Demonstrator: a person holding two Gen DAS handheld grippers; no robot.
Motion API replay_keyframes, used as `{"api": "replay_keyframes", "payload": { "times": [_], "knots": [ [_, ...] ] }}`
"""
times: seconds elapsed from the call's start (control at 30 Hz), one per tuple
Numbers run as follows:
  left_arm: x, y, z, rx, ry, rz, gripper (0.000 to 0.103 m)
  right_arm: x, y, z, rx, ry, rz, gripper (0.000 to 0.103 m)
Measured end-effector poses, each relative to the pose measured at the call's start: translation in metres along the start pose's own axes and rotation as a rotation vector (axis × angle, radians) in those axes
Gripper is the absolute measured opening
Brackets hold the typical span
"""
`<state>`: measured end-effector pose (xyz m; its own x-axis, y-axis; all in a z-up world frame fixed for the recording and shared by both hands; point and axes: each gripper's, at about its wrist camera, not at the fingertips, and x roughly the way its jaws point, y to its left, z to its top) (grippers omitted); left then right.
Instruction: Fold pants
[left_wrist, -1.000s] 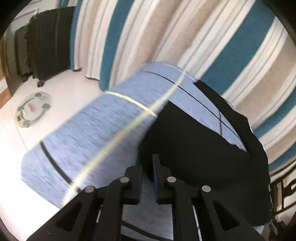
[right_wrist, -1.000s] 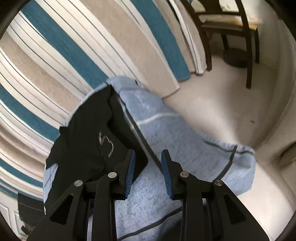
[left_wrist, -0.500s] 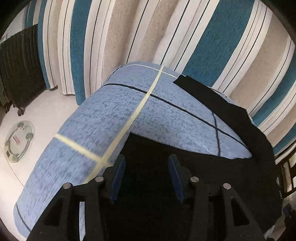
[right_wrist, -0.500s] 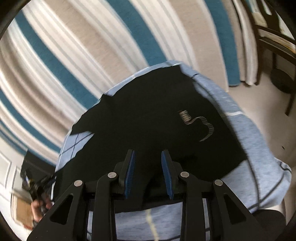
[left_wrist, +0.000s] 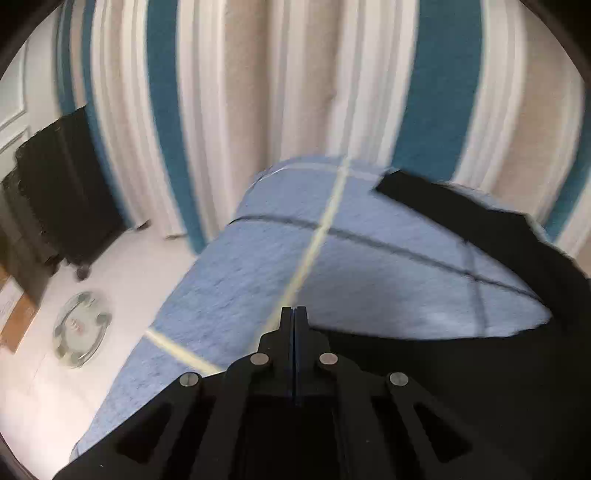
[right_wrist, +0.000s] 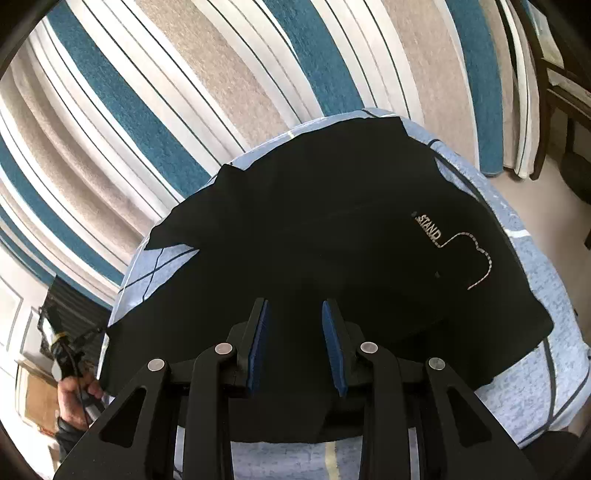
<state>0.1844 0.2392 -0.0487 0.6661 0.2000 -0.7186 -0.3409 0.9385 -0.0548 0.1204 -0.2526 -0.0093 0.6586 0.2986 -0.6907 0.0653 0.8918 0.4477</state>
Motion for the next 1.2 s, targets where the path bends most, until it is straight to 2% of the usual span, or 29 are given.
{"api": "replay_keyframes", "payload": {
  "times": [0.03,0.07,0.13,0.27,0.4,0.47,0.57,0.67,0.7,0.8,0.93,1.2],
  "knots": [
    [0.001,0.009,-0.001,-0.042,0.03,-0.04,0.002,0.0,0.001,-0.001,-0.006,0.003,0.003,0.032],
    [0.0,0.012,-0.002,-0.071,0.039,-0.062,0.002,0.0,0.003,-0.003,-0.019,0.011,0.002,0.039],
    [-0.015,0.017,-0.007,-0.08,0.011,-0.064,0.002,0.002,0.006,-0.007,-0.047,0.029,0.004,0.046],
    [-0.053,0.007,-0.021,-0.067,-0.018,-0.138,0.005,0.004,0.018,-0.017,-0.119,0.064,0.003,0.046],
    [-0.085,-0.029,-0.044,0.022,-0.023,-0.255,0.021,0.004,0.033,-0.026,-0.209,0.082,-0.005,0.046],
    [-0.096,-0.052,-0.057,0.079,-0.004,-0.322,0.024,0.003,0.041,-0.034,-0.27,0.084,-0.029,0.046],
    [-0.105,-0.085,-0.082,0.176,0.017,-0.374,0.027,0.004,0.043,-0.044,-0.326,0.099,-0.06,0.046],
    [-0.088,-0.105,-0.101,0.222,0.102,-0.363,0.028,0.014,0.032,-0.054,-0.337,0.165,-0.116,0.046],
    [-0.082,-0.11,-0.107,0.236,0.125,-0.356,0.028,0.012,0.031,-0.055,-0.346,0.153,-0.108,0.046],
    [-0.085,-0.117,-0.111,0.291,0.085,-0.311,0.029,0.008,0.031,-0.055,-0.364,0.152,-0.123,0.046],
    [-0.096,-0.113,-0.103,0.252,0.099,-0.335,0.029,-0.004,0.035,-0.056,-0.371,0.126,-0.12,0.046],
    [-0.108,-0.111,-0.109,0.253,0.098,-0.328,0.029,-0.01,0.039,-0.056,-0.371,0.113,-0.118,0.046]
  ]
}}
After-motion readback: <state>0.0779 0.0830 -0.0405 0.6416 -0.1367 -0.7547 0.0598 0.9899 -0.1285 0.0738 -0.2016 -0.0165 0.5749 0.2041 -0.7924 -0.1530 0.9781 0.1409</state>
